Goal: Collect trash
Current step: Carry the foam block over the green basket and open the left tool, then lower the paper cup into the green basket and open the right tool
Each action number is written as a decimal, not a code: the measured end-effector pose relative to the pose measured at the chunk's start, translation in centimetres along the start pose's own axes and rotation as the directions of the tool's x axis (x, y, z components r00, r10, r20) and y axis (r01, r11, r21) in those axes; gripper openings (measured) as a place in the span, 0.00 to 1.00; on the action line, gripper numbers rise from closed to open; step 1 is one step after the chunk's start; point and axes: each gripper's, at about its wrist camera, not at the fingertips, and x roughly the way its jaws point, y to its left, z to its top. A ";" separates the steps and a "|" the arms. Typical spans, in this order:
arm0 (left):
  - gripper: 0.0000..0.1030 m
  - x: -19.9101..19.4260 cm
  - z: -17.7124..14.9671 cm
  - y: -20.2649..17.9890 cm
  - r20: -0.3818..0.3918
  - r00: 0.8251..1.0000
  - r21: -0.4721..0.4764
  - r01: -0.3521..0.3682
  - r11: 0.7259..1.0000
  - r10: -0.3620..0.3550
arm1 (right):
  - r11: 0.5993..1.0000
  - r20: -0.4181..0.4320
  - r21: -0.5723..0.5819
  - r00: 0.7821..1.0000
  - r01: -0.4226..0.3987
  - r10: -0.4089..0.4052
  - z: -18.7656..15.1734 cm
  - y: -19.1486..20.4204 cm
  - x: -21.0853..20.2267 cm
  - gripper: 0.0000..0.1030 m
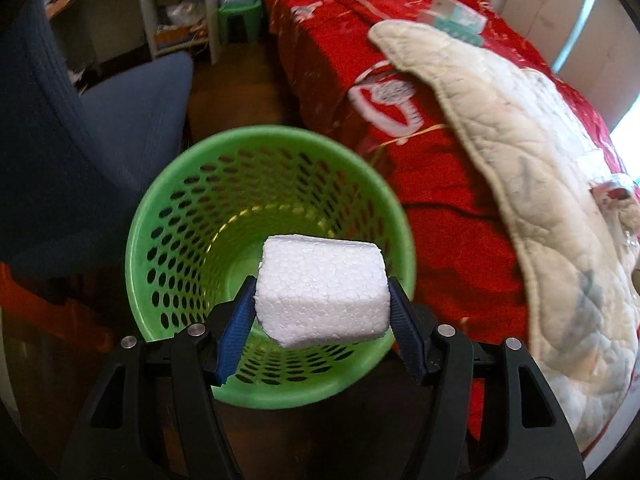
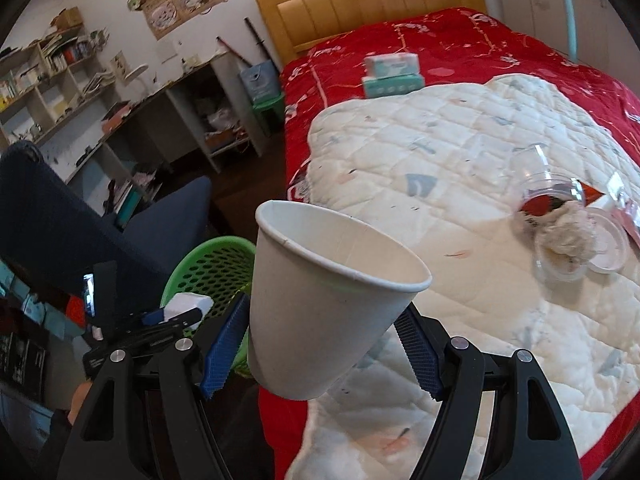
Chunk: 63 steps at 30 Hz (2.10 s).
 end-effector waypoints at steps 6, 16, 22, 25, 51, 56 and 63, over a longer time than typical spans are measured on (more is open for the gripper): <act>0.76 0.3 -0.3 1.4 -0.010 1.000 -0.053 0.002 0.999 -0.002 | 1.000 -0.024 -0.026 1.000 -0.014 0.013 0.2 1.0 1.5 0.68; 0.76 -3.5 -0.1 3.8 0.062 0.998 -0.099 0.003 0.995 0.003 | 0.994 -0.074 -0.090 0.996 -0.057 0.050 0.9 4.4 4.5 0.68; 0.76 -6.4 -0.4 5.8 0.111 0.993 -0.131 -0.015 0.991 0.029 | 0.986 -0.110 -0.135 0.991 -0.094 0.079 1.1 7.4 7.1 0.68; 0.76 -7.2 -0.6 7.0 0.126 0.991 -0.154 -0.019 0.988 0.039 | 0.981 -0.141 -0.152 0.985 -0.117 0.096 0.9 9.1 8.8 0.68; 0.76 -9.1 -0.5 8.0 0.165 0.986 -0.206 0.012 0.978 0.022 | 0.969 -0.223 -0.117 0.956 -0.218 0.189 -0.7 13.5 13.6 0.81; 0.76 -9.3 0.1 5.0 0.172 0.985 -0.150 0.038 0.988 -0.012 | 0.982 -0.161 -0.121 0.979 -0.143 0.123 -0.7 10.0 10.2 0.81; 0.76 -8.9 1.1 -0.8 0.161 0.984 -0.052 0.087 0.995 -0.078 | 0.997 -0.084 -0.074 0.996 -0.017 0.011 -0.9 3.7 5.4 0.81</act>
